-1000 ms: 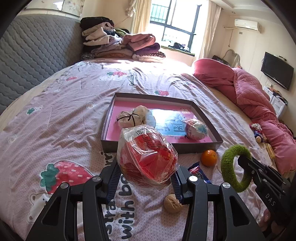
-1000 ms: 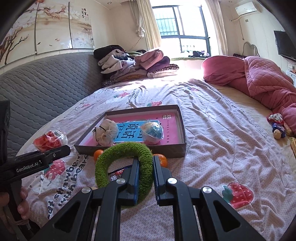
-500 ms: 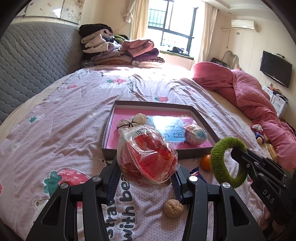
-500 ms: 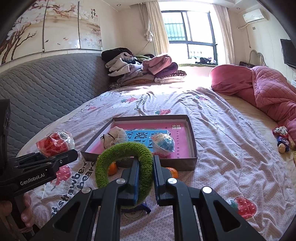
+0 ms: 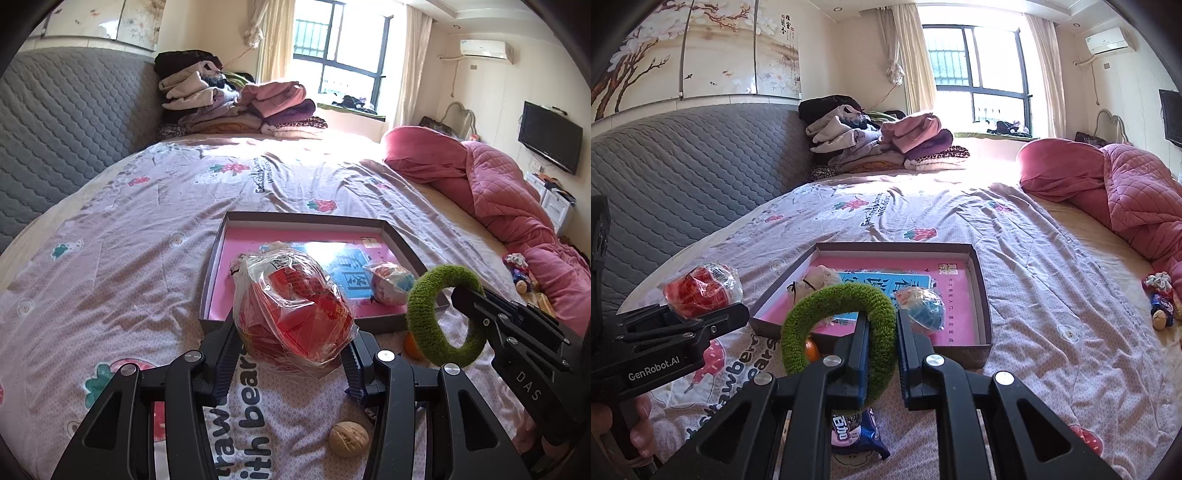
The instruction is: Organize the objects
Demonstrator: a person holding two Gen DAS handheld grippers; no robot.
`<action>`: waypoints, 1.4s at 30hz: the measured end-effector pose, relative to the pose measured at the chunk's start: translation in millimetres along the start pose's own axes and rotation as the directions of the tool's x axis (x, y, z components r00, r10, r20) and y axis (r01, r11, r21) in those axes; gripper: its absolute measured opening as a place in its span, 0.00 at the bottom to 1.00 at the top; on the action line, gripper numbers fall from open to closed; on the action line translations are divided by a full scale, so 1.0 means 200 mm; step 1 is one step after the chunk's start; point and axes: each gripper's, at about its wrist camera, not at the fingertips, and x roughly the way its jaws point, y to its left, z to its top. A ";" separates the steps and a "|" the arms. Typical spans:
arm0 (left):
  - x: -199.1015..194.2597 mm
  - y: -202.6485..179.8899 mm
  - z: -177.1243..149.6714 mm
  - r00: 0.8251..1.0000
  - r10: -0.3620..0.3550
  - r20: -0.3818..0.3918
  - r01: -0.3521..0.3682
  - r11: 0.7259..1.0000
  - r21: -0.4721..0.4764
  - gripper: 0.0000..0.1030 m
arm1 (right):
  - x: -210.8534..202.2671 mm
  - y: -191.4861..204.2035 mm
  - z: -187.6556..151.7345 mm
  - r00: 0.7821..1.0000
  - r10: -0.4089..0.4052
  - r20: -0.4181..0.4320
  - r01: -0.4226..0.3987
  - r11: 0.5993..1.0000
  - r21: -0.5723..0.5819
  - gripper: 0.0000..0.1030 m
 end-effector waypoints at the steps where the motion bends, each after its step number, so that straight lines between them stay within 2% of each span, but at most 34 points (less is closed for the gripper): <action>1: 0.01 0.00 0.01 1.000 -0.002 0.000 0.002 1.000 0.000 0.49 | 0.01 0.00 0.01 1.000 0.001 0.002 -0.001 1.000 -0.003 0.13; 24: 0.33 0.09 0.20 0.999 0.054 -0.010 -0.053 0.998 0.023 0.49 | 0.35 0.02 0.15 1.000 -0.009 -0.008 0.008 0.998 -0.055 0.13; 33: 0.47 0.16 0.24 0.997 0.071 -0.043 -0.070 0.997 0.015 0.49 | 0.44 0.03 0.16 1.000 -0.006 -0.017 0.004 0.997 -0.077 0.13; 42: 0.59 0.16 0.20 0.993 0.079 -0.091 -0.076 0.997 0.033 0.49 | 0.53 0.06 0.15 0.999 -0.024 -0.047 0.018 0.993 -0.116 0.13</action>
